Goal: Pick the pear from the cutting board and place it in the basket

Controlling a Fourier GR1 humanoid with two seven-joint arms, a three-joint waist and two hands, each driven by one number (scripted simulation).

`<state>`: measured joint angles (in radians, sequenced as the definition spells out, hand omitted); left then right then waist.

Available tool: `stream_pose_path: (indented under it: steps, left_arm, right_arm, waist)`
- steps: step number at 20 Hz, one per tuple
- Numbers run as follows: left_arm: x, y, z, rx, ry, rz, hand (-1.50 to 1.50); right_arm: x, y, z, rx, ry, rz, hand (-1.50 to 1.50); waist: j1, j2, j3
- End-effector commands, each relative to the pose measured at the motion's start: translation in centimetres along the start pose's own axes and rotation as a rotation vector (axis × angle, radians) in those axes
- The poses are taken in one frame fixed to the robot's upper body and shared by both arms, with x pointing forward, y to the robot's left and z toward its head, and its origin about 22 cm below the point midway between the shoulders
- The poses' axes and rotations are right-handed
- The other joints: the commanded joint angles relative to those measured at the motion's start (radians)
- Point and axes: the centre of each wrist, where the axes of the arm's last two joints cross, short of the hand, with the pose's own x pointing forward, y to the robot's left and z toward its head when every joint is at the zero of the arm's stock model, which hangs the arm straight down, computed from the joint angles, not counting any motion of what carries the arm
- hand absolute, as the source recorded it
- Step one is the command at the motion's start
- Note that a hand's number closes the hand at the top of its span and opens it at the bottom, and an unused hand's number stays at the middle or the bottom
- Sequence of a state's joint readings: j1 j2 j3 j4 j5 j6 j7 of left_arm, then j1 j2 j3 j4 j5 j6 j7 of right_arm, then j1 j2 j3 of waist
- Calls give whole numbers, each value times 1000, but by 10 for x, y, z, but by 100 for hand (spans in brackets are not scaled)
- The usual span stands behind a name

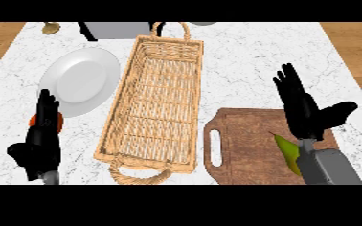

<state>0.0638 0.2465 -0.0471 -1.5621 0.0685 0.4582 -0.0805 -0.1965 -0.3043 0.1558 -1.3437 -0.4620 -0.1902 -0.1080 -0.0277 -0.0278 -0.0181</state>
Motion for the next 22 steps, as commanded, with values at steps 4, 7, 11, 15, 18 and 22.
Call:
stream_pose_path:
  steps: [4,7,11,15,18,22]
  left_arm:
    - [41,-20,-23,-345,-162,-17,0]
    - [39,-32,-13,-503,-170,-34,0]
    - [52,-17,-32,-579,-153,-28,0]
    - [63,-18,-40,-604,-152,-25,0]
    - [61,-10,-41,-604,-152,-19,0]
    - [55,-17,-38,-605,-160,-13,0]
  right_arm:
    - [31,-35,-17,388,75,50,150]
    - [68,0,-24,798,-131,139,150]
    - [26,-12,20,928,-68,-21,-150]
    - [49,-6,36,772,-108,261,-150]
    - [105,-30,28,673,-137,492,-150]
    - [161,-38,16,534,-173,754,-150]
  waist:
    - [22,34,21]
    - [28,24,24]
    - [3,24,19]
    - [13,24,17]
    - [2,19,15]
    - [11,22,15]
